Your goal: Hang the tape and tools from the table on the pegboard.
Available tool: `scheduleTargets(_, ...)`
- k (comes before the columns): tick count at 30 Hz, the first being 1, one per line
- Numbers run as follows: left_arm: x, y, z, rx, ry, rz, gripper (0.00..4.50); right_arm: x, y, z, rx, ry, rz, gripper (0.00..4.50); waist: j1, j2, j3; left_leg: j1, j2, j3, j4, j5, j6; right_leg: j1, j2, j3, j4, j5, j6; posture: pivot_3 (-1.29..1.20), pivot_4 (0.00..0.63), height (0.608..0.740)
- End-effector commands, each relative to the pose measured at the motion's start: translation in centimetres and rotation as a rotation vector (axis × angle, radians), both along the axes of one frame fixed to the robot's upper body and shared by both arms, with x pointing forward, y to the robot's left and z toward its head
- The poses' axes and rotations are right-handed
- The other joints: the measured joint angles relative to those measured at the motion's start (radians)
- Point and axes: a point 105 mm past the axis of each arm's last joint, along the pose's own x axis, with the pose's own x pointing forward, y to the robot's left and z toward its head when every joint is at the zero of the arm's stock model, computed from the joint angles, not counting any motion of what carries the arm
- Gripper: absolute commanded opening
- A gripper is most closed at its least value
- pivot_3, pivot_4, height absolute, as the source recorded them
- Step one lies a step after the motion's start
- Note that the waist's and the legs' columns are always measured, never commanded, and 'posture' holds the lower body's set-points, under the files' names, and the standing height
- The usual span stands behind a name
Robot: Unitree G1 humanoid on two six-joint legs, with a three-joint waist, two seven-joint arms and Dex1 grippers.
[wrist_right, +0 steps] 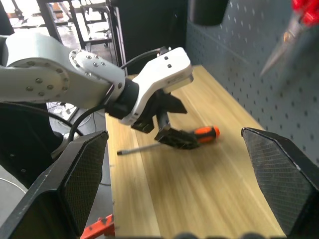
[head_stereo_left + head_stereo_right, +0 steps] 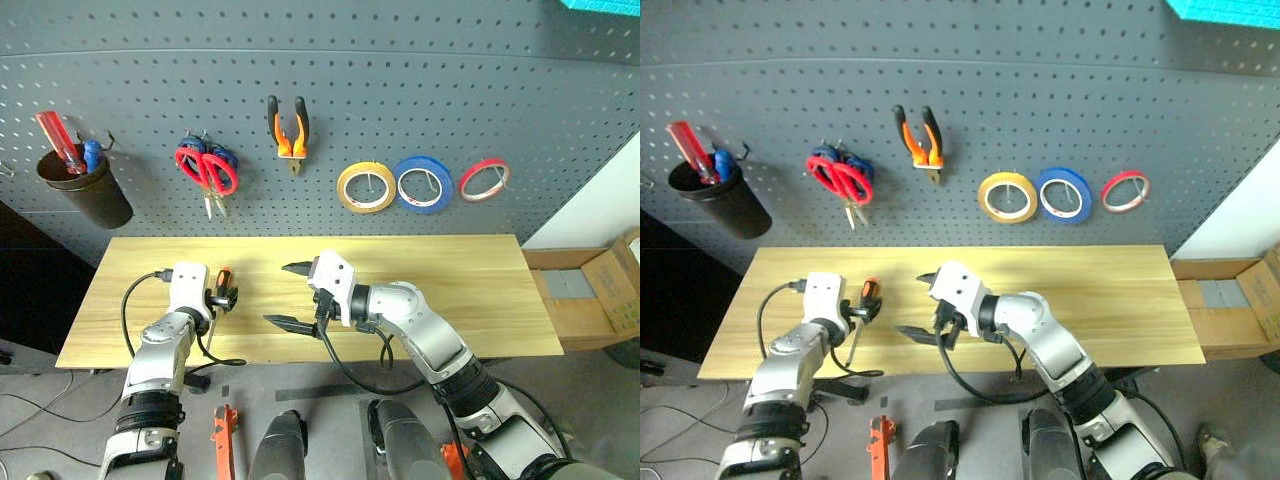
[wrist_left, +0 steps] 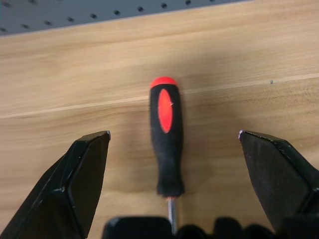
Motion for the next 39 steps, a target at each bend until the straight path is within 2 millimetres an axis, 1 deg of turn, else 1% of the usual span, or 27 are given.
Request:
scheduleTargets(1, 0.9, 0.4, 0.6, 0.005, -0.025, -0.009, 4.44, -0.9, 0.1, 1.3, 0.04, -0.023, 0.016, 4.5, -0.002, 0.0, 0.008, -0.002, 0.0, 0.0, 0.001, 0.0, 0.0, -0.001, 0.0, 0.0, 0.0, 0.0, 0.0, -0.1, 0.366, 0.74)
scheduleTargets(6, 1.3, 1.0, 0.4, 0.012, -0.014, -0.012, 4.44, -1.2, -0.1, 1.4, 0.033, -0.017, 0.01, 4.5, -0.016, 0.0, 0.028, -0.006, 0.0, -0.001, 0.005, -0.001, -0.001, -0.003, 0.0, -0.001, 0.001, 0.0, 0.001, -0.11, 0.378, 0.74)
scheduleTargets(9, 1.2, 1.4, 0.1, 0.011, 0.001, -0.001, 4.44, -1.2, -0.1, 1.5, 0.037, -0.01, 0.005, 4.5, -0.024, 0.0, 0.034, -0.008, 0.0, -0.001, 0.007, -0.001, -0.001, -0.005, 0.0, -0.001, 0.001, 0.001, 0.001, -0.11, 0.382, 0.74)
scheduleTargets(13, 0.9, 2.1, -0.5, -0.039, 0.029, 0.047, 4.44, -1.1, 0.0, 1.8, 0.051, 0.002, -0.003, 4.5, -0.025, 0.0, 0.042, -0.008, 0.0, -0.001, 0.007, -0.001, -0.001, -0.006, 0.0, -0.001, 0.001, 0.001, 0.002, -0.11, 0.382, 0.74)
scheduleTargets(16, 1.0, 2.1, -0.2, -0.026, 0.017, 0.029, 3.82, -1.1, 0.1, 1.9, 0.047, -0.008, 0.001, 4.5, -0.025, 0.0, 0.044, -0.008, 0.0, -0.001, 0.007, -0.001, -0.001, -0.006, 0.0, -0.001, 0.001, 0.0, 0.002, -0.1, 0.378, 0.74)
scheduleTargets(24, 1.3, 2.2, 0.3, -0.025, -0.003, 0.03, 1.01, -0.8, 0.3, 2.1, 0.046, -0.018, 0.004, 4.5, -0.025, 0.0, 0.044, -0.008, 0.0, -0.001, 0.006, -0.001, -0.002, -0.006, 0.0, -0.001, 0.001, -0.001, 0.004, -0.1, 0.367, 0.74)
scheduleTargets(25, 1.4, 2.2, 0.3, -0.023, -0.005, 0.033, 0.83, -0.8, 0.3, 2.1, 0.044, -0.023, 0.007, 4.5, -0.025, 0.0, 0.044, -0.008, 0.001, -0.001, 0.006, -0.001, -0.002, -0.006, 0.0, -0.001, 0.001, -0.002, 0.006, -0.1, 0.363, 0.74)
scheduleTargets(28, 1.5, 2.2, 0.5, -0.02, -0.013, 0.037, 0.84, -0.9, 0.5, 2.3, 0.039, -0.047, 0.021, 4.5, -0.025, 0.0, 0.044, -0.008, 0.001, -0.001, 0.006, -0.001, -0.002, -0.006, 0.0, -0.001, 0.001, -0.002, 0.006, -0.1, 0.35, 0.74)
scheduleTargets(31, 1.7, 2.3, 0.8, -0.004, -0.024, 0.04, 0.84, -0.7, 0.6, 2.4, 0.04, -0.062, 0.024, 4.5, -0.025, -0.001, 0.044, -0.008, 0.001, -0.001, 0.006, -0.001, -0.002, -0.006, 0.0, -0.001, 0.001, -0.002, 0.006, -0.09, 0.324, 0.74)
scheduleTargets(33, 1.6, 2.2, 1.4, 0.056, -0.042, 0.02, 0.84, -0.5, 0.5, 2.7, 0.044, -0.073, 0.023, 4.5, -0.025, -0.002, 0.043, -0.009, 0.001, -0.001, 0.006, -0.001, -0.002, -0.006, 0.0, -0.001, 0.001, -0.001, 0.005, -0.09, 0.311, 0.74)
scheduleTargets(34, 1.6, 2.0, 1.6, 0.088, -0.051, 0.001, 0.84, -0.5, 0.3, 2.8, 0.046, -0.077, 0.021, 4.5, -0.024, -0.002, 0.043, -0.009, 0.001, -0.001, 0.006, -0.002, -0.003, -0.007, 0.0, -0.001, 0.001, 0.001, 0.002, -0.09, 0.304, 0.74)
scheduleTargets(36, 1.1, 1.0, 2.6, 0.145, -0.087, -0.058, 0.84, -0.2, -0.4, 3.4, 0.057, -0.087, 0.014, 4.5, -0.024, -0.004, 0.041, -0.01, 0.001, -0.001, 0.006, -0.002, -0.004, -0.009, 0.0, -0.001, 0.001, 0.001, 0.002, -0.08, 0.273, 0.74)
scheduleTargets(38, 0.2, -0.4, 3.8, 0.195, -0.137, -0.118, 0.84, 0.1, -1.2, 4.0, 0.073, -0.094, 0.003, 4.5, -0.022, -0.008, 0.036, -0.012, 0.003, 0.0, 0.006, -0.003, -0.005, -0.012, -0.001, -0.001, 0.001, 0.001, 0.001, -0.07, 0.245, 0.74)
scheduleTargets(39, -0.2, -0.8, 4.5, 0.226, -0.166, -0.133, 0.84, 0.3, -1.6, 4.2, 0.079, -0.094, -0.004, 4.5, -0.02, -0.009, 0.032, -0.014, 0.008, 0.0, 0.006, -0.003, -0.006, -0.015, -0.005, 0.0, 0.002, 0.002, 0.001, -0.05, 0.219, 0.74)
